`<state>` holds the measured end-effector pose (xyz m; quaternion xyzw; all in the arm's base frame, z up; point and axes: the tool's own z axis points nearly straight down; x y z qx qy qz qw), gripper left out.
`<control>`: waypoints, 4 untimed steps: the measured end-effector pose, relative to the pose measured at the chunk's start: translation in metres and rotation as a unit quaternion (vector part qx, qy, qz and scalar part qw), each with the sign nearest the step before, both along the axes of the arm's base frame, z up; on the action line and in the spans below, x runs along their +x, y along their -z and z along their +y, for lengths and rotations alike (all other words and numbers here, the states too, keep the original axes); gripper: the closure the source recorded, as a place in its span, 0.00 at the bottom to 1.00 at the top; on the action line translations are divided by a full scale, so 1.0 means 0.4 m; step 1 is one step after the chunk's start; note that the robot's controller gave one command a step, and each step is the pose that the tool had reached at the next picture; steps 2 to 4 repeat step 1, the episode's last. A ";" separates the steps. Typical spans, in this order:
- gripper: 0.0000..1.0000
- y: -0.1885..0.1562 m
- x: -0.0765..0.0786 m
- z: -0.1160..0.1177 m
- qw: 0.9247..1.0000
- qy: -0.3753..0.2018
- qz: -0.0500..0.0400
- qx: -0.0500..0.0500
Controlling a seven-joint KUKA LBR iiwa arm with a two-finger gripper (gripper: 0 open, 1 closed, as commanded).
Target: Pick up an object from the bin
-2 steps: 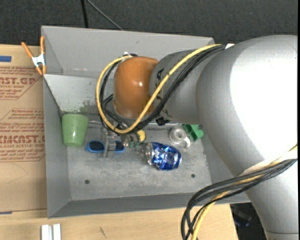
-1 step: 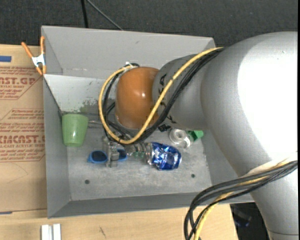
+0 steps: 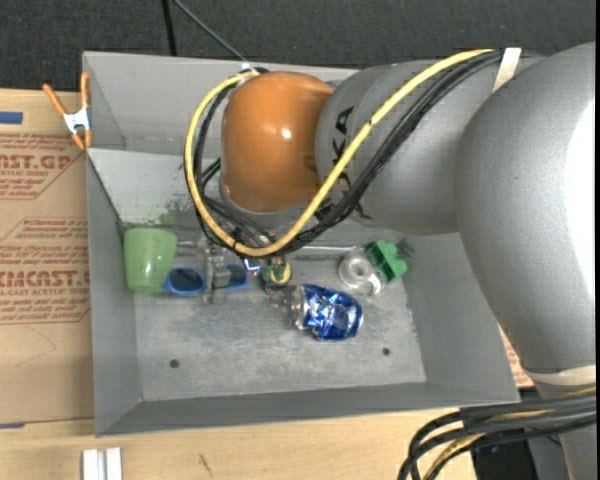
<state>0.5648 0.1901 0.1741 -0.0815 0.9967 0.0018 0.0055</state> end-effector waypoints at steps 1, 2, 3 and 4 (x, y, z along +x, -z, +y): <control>1.00 -0.158 0.035 -0.121 1.000 0.012 0.000 -0.002; 1.00 -0.158 0.035 -0.121 1.000 0.012 0.000 -0.002; 1.00 -0.158 0.035 -0.121 1.000 0.012 0.000 -0.002; 1.00 -0.158 0.035 -0.121 1.000 0.012 0.000 -0.002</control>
Offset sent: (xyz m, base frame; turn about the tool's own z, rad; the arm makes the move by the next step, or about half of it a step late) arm 0.0112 -0.0463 0.0586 0.0198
